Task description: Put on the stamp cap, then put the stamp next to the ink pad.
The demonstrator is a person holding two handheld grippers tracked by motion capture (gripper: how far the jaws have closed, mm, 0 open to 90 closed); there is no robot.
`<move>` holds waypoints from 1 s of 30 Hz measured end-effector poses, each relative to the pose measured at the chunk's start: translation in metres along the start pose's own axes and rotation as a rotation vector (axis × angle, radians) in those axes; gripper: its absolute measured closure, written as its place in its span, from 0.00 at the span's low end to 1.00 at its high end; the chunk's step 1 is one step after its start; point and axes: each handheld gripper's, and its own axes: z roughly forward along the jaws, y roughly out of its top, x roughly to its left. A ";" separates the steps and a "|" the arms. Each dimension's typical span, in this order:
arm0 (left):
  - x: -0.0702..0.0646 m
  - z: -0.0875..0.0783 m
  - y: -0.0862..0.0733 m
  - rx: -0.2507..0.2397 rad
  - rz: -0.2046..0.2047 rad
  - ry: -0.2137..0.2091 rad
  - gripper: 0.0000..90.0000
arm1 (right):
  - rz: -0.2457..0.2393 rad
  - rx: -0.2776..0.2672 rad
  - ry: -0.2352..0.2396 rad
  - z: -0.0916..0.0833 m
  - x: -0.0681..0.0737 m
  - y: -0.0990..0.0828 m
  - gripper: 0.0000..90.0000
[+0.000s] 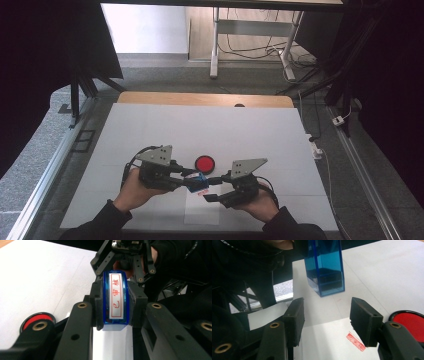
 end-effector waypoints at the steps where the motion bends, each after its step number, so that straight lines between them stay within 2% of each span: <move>1: 0.000 -0.001 0.000 0.002 -0.003 0.006 0.77 | 0.000 0.004 -0.011 -0.001 0.000 0.000 0.49; 5: 0.001 -0.005 -0.001 0.011 -0.011 0.034 0.77 | 0.012 0.006 -0.052 -0.004 0.001 0.000 0.44; 14: 0.004 -0.012 -0.006 0.039 -0.031 0.097 0.77 | 0.003 0.026 -0.131 -0.009 0.004 -0.001 0.37; 20: 0.007 -0.016 -0.009 0.069 -0.051 0.159 0.77 | 0.015 0.021 -0.158 -0.012 0.004 -0.002 0.31; 30: 0.015 -0.022 -0.016 0.096 -0.101 0.238 0.77 | 0.020 0.026 -0.211 -0.018 0.008 -0.002 0.22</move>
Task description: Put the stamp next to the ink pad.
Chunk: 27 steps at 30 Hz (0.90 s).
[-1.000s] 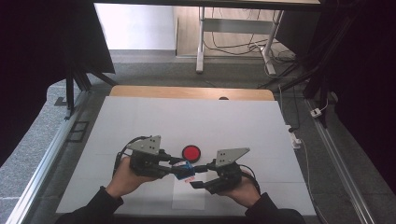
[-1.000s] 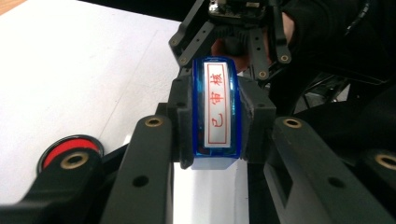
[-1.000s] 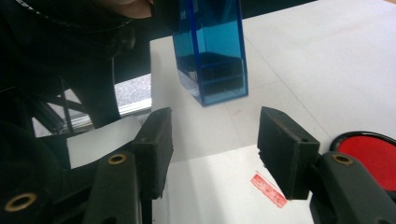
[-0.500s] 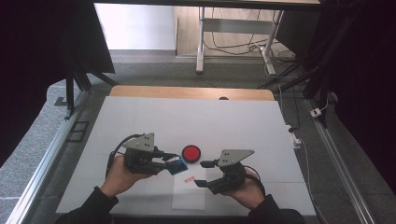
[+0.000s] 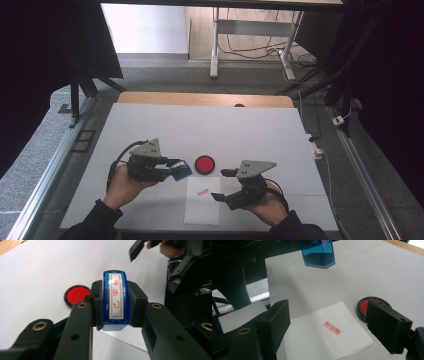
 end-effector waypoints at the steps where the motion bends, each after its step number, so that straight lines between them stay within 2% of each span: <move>1: 0.001 -0.001 -0.001 0.006 -0.003 0.008 0.77 | 0.003 0.002 -0.003 -0.001 0.000 0.000 0.22; 9: 0.009 -0.003 -0.007 0.025 -0.033 0.056 0.77 | 0.020 0.008 -0.029 -0.006 0.001 -0.001 0.17; 15: 0.016 -0.004 -0.011 0.042 -0.056 0.092 0.77 | 0.042 0.027 -0.073 -0.013 0.001 -0.003 0.08; 22: 0.022 -0.004 -0.016 0.058 -0.081 0.124 0.77 | 0.060 0.033 -0.113 -0.022 0.000 -0.008 0.03; 27: 0.027 -0.005 -0.020 0.057 -0.104 0.140 0.77 | 0.077 0.051 -0.165 -0.029 0.000 -0.013 0.01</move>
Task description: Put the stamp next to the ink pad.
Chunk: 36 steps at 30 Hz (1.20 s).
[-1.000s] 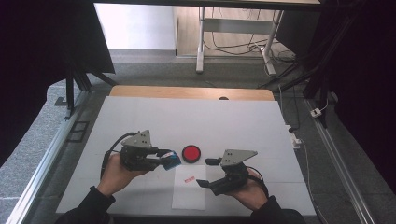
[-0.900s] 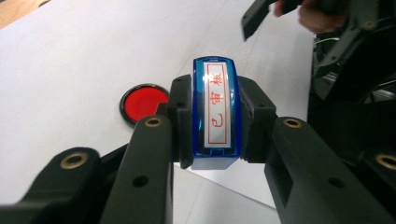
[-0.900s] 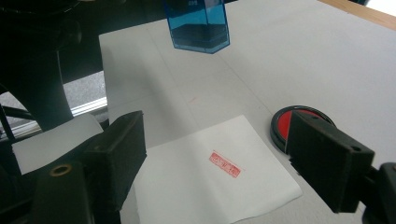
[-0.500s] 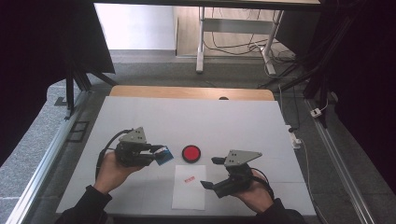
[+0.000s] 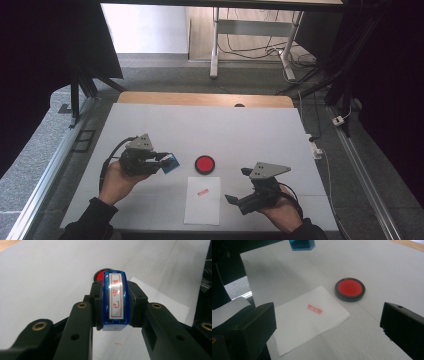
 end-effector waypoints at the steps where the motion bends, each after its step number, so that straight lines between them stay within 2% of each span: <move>1: 0.001 0.000 -0.001 -0.001 -0.003 0.001 0.77 | 0.008 0.004 -0.005 -0.002 -0.001 -0.001 0.00; 11: 0.008 0.001 -0.006 0.008 -0.033 0.020 0.77 | 0.070 0.016 -0.096 -0.022 -0.008 -0.018 0.00; 18: 0.015 0.002 -0.010 0.019 -0.058 0.051 0.77 | 0.092 0.027 -0.172 -0.033 -0.012 -0.030 0.00; 23: 0.019 0.004 -0.013 0.027 -0.074 0.074 0.77 | 0.098 0.056 -0.231 -0.039 -0.014 -0.037 0.00; 30: 0.024 0.013 -0.017 0.067 -0.080 0.108 0.77 | 0.143 0.073 -0.256 -0.049 -0.017 -0.048 0.00; 36: 0.028 0.020 -0.020 0.092 -0.089 0.128 0.77 | 0.183 0.051 -0.266 -0.059 -0.019 -0.052 0.00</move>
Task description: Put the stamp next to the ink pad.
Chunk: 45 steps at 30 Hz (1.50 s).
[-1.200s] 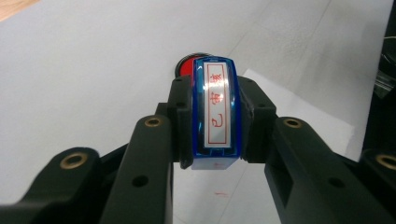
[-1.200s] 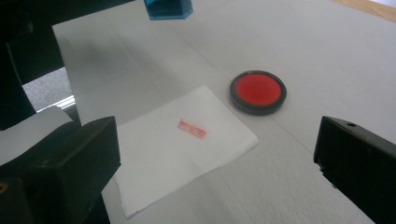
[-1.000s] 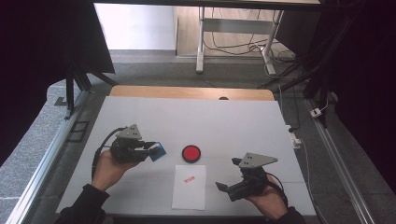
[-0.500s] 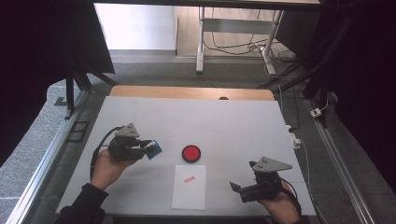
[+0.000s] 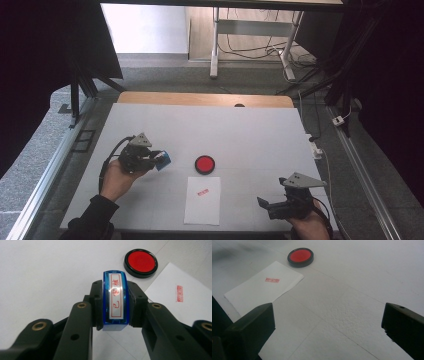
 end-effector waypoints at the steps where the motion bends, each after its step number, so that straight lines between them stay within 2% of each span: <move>1: 0.001 0.001 0.000 0.005 -0.002 0.006 0.77 | 0.002 0.001 -0.007 -0.001 0.000 -0.001 0.00; 10: 0.008 0.015 -0.006 0.042 -0.016 0.026 0.77 | -0.006 0.002 -0.023 -0.003 0.000 -0.002 0.00; 18: 0.012 0.023 -0.010 0.068 -0.025 0.045 0.77 | -0.002 0.003 -0.015 -0.003 0.000 -0.002 0.00; 28: 0.014 0.031 -0.015 0.114 -0.046 0.033 0.75 | -0.012 0.011 -0.009 -0.002 0.000 -0.002 0.00; 33: 0.014 0.030 -0.014 0.108 -0.061 0.032 0.68 | -0.015 0.012 -0.005 -0.002 0.001 -0.001 0.00; 38: 0.014 0.025 -0.013 0.078 -0.075 0.024 0.60 | -0.021 0.015 -0.003 -0.002 0.001 -0.001 0.00; 45: 0.013 0.014 -0.010 0.029 -0.091 0.001 0.44 | -0.023 0.016 -0.001 -0.002 0.001 -0.001 0.00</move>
